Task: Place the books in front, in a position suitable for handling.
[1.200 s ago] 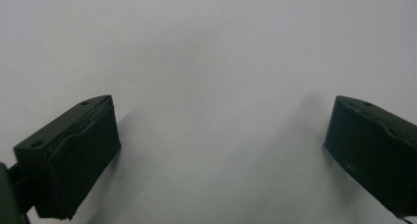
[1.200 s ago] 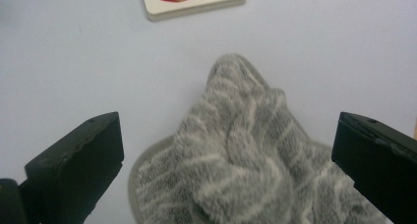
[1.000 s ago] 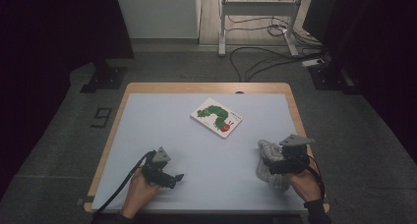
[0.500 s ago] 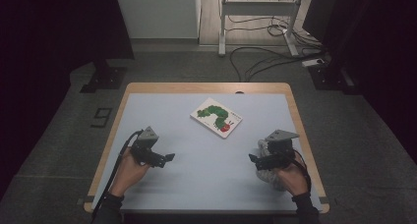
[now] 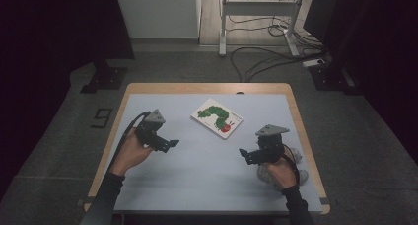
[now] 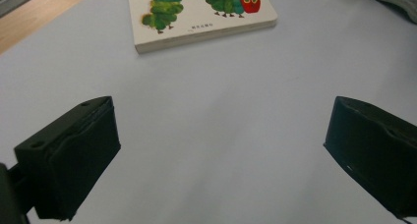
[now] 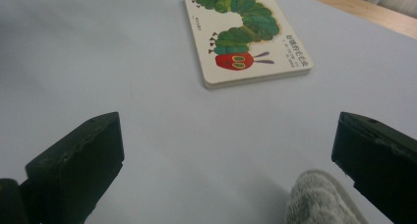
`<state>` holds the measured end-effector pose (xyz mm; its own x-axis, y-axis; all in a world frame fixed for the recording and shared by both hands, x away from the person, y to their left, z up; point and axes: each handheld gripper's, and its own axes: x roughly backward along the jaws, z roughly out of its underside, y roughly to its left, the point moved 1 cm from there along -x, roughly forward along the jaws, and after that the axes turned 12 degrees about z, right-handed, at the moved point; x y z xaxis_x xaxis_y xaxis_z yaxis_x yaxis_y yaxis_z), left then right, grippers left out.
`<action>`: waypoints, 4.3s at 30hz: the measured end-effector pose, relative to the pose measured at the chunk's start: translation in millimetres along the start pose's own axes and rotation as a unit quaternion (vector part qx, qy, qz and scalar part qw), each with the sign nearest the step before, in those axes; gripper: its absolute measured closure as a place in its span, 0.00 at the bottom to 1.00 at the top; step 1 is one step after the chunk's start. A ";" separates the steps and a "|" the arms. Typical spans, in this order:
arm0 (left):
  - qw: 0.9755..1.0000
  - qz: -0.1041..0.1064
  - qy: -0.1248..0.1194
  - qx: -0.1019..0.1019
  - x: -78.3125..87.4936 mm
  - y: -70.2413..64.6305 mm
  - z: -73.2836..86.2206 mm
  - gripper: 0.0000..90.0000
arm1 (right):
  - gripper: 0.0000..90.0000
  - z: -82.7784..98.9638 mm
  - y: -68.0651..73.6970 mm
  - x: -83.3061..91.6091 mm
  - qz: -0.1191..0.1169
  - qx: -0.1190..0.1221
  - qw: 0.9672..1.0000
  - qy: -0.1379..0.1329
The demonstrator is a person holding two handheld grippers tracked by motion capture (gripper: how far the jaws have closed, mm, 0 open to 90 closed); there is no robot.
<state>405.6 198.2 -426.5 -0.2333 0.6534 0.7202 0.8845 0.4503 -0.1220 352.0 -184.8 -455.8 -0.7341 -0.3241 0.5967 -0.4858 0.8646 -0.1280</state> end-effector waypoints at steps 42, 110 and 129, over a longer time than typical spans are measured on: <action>0.998 0.036 0.033 -0.031 -104.3 65.2 -48.7 0.00 | 0.00 -30.8 0.7 -116.4 0.025 -0.002 0.999 0.021; 0.998 0.049 0.033 -0.002 -134.0 61.7 4.0 0.00 | 0.00 -13.4 7.1 -149.9 -0.021 -0.039 0.996 0.072; 0.998 0.053 0.042 0.008 -111.8 29.2 29.8 0.00 | 0.00 -0.8 35.4 -126.9 -0.035 -0.025 0.997 0.071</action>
<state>445.5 156.5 -530.9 -0.1040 0.6446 0.7574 0.8959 0.3914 -0.2100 428.3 -112.7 -535.5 -0.6234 -0.3298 0.7089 -0.5068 0.8609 -0.0452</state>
